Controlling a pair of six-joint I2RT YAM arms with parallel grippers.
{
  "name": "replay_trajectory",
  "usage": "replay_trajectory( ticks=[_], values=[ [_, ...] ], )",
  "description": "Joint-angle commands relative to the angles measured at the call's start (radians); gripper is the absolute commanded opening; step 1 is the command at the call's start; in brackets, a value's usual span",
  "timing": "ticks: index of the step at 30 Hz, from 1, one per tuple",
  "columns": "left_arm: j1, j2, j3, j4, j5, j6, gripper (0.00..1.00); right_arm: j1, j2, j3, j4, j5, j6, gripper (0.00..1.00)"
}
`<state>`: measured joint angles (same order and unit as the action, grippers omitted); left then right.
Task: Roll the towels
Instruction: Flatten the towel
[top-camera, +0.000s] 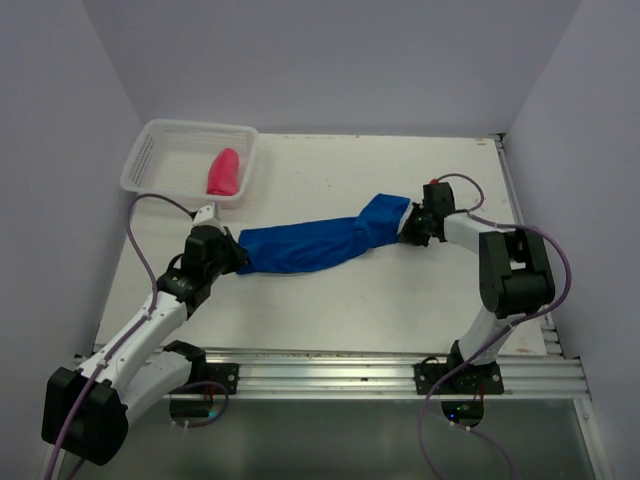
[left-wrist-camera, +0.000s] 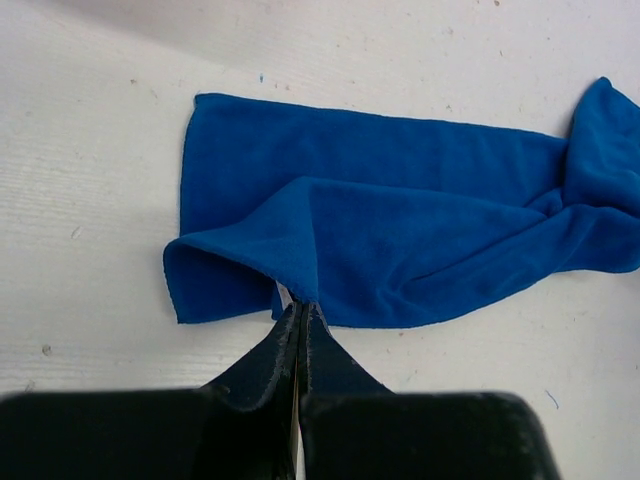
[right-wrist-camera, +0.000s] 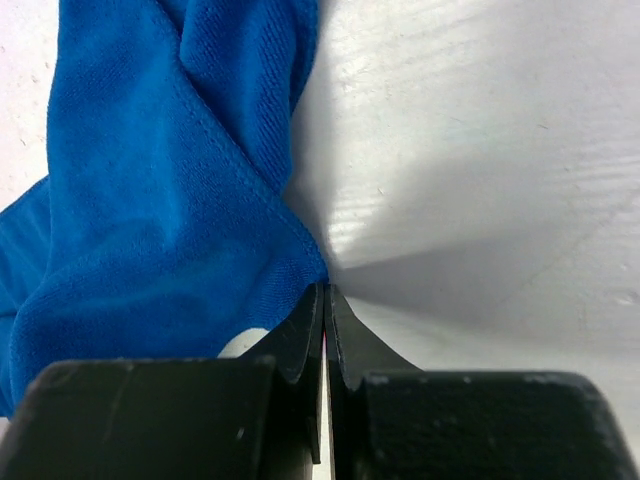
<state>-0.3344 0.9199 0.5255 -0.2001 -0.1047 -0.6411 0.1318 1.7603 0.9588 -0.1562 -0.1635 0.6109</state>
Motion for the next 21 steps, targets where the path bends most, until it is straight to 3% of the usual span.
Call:
replay_trajectory(
  ticks=[1,14,21],
  values=[
    [0.006,-0.013,0.051,0.013,-0.018,0.031,0.0,-0.017,-0.094,0.003,-0.078,0.033,-0.028,0.0],
    [0.006,-0.036,0.192,-0.036,-0.081,0.061,0.0,-0.076,-0.377,0.014,-0.152,0.007,0.026,0.0],
    [0.017,0.098,0.35,-0.019,-0.087,0.084,0.0,-0.193,-0.426,0.104,-0.186,-0.048,0.062,0.0]
  ],
)
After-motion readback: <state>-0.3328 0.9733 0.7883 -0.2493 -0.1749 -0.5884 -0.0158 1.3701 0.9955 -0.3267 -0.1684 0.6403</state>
